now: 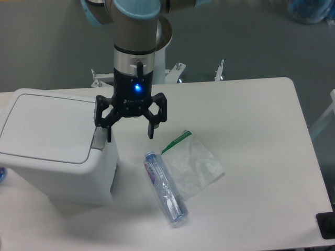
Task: Open the trash can
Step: 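Lower the gripper fingers onto the lid's grey tab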
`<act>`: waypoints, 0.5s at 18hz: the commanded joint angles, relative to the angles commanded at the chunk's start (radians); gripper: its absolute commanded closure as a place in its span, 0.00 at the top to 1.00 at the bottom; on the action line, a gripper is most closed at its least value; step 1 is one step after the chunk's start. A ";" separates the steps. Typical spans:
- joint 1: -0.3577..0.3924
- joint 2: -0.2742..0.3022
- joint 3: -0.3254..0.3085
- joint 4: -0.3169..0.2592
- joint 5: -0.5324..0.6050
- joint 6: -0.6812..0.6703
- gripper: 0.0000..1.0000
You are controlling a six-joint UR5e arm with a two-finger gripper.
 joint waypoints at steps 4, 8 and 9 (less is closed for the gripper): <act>0.000 0.000 -0.006 0.000 0.000 0.000 1.00; 0.002 0.005 -0.018 0.000 0.000 0.000 1.00; 0.000 0.005 -0.018 0.002 0.000 0.000 1.00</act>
